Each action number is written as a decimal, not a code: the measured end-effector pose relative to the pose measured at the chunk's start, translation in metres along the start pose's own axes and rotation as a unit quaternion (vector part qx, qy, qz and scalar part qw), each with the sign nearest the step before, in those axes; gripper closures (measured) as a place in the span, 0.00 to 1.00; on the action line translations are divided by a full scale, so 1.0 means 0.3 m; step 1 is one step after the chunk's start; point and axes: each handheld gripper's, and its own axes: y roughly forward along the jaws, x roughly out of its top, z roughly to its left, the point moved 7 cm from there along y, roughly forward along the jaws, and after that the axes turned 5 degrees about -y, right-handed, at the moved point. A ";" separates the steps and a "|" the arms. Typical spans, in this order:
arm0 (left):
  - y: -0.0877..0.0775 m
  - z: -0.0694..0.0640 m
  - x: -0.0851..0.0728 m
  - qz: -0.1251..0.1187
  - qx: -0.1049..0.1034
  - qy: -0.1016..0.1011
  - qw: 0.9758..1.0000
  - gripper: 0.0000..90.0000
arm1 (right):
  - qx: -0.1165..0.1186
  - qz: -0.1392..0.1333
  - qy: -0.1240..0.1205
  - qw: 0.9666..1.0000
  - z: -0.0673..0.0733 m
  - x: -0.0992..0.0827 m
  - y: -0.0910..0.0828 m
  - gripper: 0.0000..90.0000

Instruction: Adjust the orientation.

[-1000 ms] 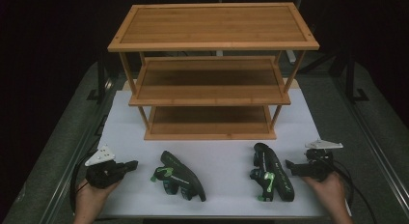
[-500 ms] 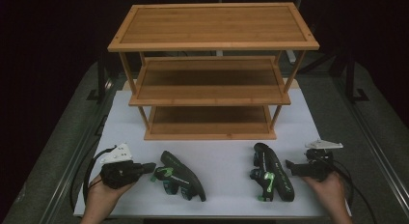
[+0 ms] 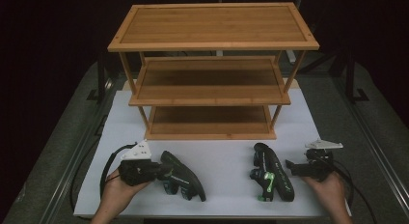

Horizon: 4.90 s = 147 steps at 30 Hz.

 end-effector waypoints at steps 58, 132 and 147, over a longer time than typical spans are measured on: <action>0.048 0.250 0.127 -0.020 0.041 -0.041 0.998 0.86 | 0.000 -0.001 -0.001 1.000 0.000 0.000 0.000 0.00; 0.121 0.082 -0.136 0.050 -0.039 -0.024 0.998 1.00 | 0.000 -0.001 0.001 1.000 0.001 0.000 0.000 0.00; 0.086 0.069 -0.102 0.035 -0.047 -0.020 0.998 1.00 | 0.000 -0.001 0.000 1.000 0.000 0.000 0.000 0.00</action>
